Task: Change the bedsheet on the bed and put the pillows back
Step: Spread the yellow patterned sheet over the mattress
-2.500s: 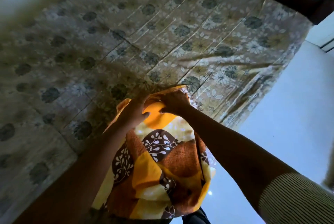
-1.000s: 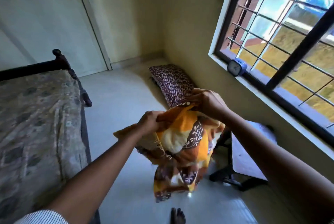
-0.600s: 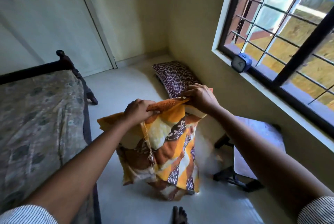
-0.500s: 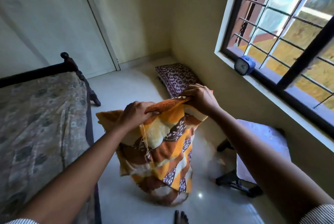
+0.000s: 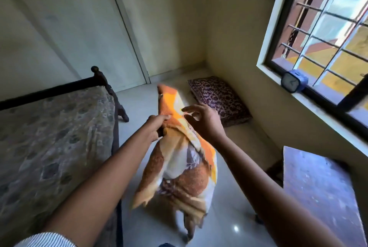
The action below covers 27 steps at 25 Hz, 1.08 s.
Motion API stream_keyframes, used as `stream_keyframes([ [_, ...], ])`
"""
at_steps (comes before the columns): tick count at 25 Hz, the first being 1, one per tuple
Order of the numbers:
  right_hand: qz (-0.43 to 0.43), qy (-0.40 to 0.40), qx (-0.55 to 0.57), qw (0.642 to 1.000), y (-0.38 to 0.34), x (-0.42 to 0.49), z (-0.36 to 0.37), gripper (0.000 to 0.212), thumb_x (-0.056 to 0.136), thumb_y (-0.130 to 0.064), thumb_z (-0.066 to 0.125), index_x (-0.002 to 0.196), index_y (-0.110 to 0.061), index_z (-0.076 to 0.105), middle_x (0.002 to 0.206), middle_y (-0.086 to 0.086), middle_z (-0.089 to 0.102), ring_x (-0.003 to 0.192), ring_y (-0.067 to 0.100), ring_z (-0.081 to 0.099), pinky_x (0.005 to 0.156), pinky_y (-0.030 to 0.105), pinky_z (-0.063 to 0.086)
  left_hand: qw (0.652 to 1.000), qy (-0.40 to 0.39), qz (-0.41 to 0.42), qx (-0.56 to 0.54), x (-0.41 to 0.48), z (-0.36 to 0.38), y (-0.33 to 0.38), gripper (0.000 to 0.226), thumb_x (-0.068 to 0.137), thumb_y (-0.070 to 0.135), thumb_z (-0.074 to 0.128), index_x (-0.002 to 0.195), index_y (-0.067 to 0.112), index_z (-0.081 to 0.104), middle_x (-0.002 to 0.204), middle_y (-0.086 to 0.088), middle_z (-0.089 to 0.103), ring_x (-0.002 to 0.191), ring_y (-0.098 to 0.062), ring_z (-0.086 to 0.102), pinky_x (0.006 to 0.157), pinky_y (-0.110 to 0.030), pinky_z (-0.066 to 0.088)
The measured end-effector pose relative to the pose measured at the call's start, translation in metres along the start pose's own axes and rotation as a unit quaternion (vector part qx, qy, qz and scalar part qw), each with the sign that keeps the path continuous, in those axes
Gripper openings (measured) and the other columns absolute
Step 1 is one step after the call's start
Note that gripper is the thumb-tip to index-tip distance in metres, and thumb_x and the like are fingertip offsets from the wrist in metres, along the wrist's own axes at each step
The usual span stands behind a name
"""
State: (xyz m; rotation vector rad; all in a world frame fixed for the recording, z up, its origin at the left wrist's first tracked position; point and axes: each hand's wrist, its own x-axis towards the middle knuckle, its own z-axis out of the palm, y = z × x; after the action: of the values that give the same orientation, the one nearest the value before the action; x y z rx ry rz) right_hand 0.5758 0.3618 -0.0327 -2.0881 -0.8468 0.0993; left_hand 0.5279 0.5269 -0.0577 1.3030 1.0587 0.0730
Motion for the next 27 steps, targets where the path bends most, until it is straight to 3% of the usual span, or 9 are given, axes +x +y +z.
stream_keyframes([
  [4,0.065,-0.015,0.097,0.993,-0.015,0.007,0.031,0.032,0.083,-0.023,0.067,0.115,-0.017,0.065,0.112,0.003,0.067,0.097,0.017,0.065,0.09,0.03,0.049,0.963,-0.012,-0.052,-0.264,0.026,-0.006,0.026,0.022,0.095,0.009,0.043,0.074,0.006,0.048,0.045,-0.009,0.059,0.04,-0.019,0.059,0.038,-0.027,0.051],
  [6,0.073,-0.043,0.039,0.996,-0.016,0.025,0.054,0.06,0.082,-0.03,0.068,0.135,-0.015,0.045,0.138,0.008,0.048,0.125,0.023,0.047,0.102,0.029,0.036,0.939,-0.017,-0.043,-0.341,0.039,-0.011,0.045,0.023,0.096,0.007,0.039,0.075,0.006,0.046,0.064,-0.013,0.058,0.06,-0.023,0.06,0.065,-0.027,0.056],
  [9,0.094,-0.044,-0.067,0.992,-0.01,0.068,0.086,0.086,0.08,-0.041,0.067,0.147,-0.02,0.018,0.153,0.01,0.02,0.138,0.029,0.028,0.106,0.036,0.031,0.915,-0.032,-0.039,-0.4,0.061,-0.022,0.077,0.02,0.097,0.004,0.039,0.078,0.005,0.046,0.082,-0.013,0.052,0.092,-0.026,0.052,0.104,-0.043,0.035],
  [14,0.047,0.022,-0.167,0.985,-0.03,0.176,0.12,0.049,0.086,-0.035,0.059,0.133,-0.027,0.048,0.123,0.007,0.062,0.103,0.032,0.062,0.076,0.036,0.046,0.914,-0.081,-0.027,-0.397,0.123,-0.082,0.146,0.011,0.096,0.006,0.043,0.086,0.002,0.047,0.088,-0.013,0.056,0.097,-0.025,0.054,0.1,-0.045,0.038],
  [18,0.07,0.011,-0.203,0.977,-0.05,0.26,0.115,0.045,0.083,-0.026,0.058,0.126,-0.04,0.055,0.109,0.005,0.069,0.1,0.028,0.063,0.075,0.032,0.046,0.985,-0.045,0.166,-0.018,0.176,-0.141,0.16,0.016,0.092,0.028,0.054,0.089,0.013,0.057,0.088,-0.006,0.065,0.081,-0.02,0.062,0.086,-0.044,0.051],
  [20,0.042,0.005,-0.209,0.977,-0.062,0.296,0.123,0.042,0.083,-0.023,0.057,0.121,-0.039,0.059,0.106,0.006,0.07,0.099,0.029,0.064,0.073,0.032,0.046,0.872,0.124,0.413,0.231,0.211,-0.168,0.146,0.03,0.079,0.029,0.07,0.103,0.013,0.059,0.1,-0.004,0.063,0.093,-0.019,0.06,0.092,-0.043,0.049],
  [22,0.005,-0.008,-0.225,0.974,-0.072,0.326,0.131,0.037,0.084,-0.022,0.057,0.118,-0.036,0.063,0.102,0.008,0.071,0.095,0.031,0.064,0.07,0.031,0.046,0.732,0.182,0.533,0.383,0.25,-0.187,0.15,0.063,0.073,0.031,0.076,0.128,0.014,0.05,0.126,-0.008,0.053,0.116,-0.022,0.049,0.099,-0.038,0.038],
  [24,-0.023,-0.015,-0.246,0.969,-0.078,0.355,0.132,0.035,0.086,-0.024,0.057,0.119,-0.036,0.062,0.101,0.009,0.071,0.092,0.033,0.064,0.068,0.032,0.045,0.755,0.108,0.505,0.404,0.29,-0.194,0.175,0.051,0.076,0.026,0.074,0.124,0.019,0.057,0.121,-0.006,0.06,0.113,-0.024,0.054,0.093,-0.035,0.042],
  [27,-0.019,-0.036,-0.281,0.959,-0.069,0.409,0.141,0.033,0.089,-0.026,0.054,0.121,-0.034,0.06,0.098,0.009,0.071,0.089,0.033,0.064,0.068,0.032,0.044,0.789,0.021,0.439,0.431,0.358,-0.192,0.226,0.009,0.078,0.026,0.069,0.082,0.018,0.069,0.077,-0.004,0.07,0.081,-0.022,0.066,0.066,-0.031,0.046],
])
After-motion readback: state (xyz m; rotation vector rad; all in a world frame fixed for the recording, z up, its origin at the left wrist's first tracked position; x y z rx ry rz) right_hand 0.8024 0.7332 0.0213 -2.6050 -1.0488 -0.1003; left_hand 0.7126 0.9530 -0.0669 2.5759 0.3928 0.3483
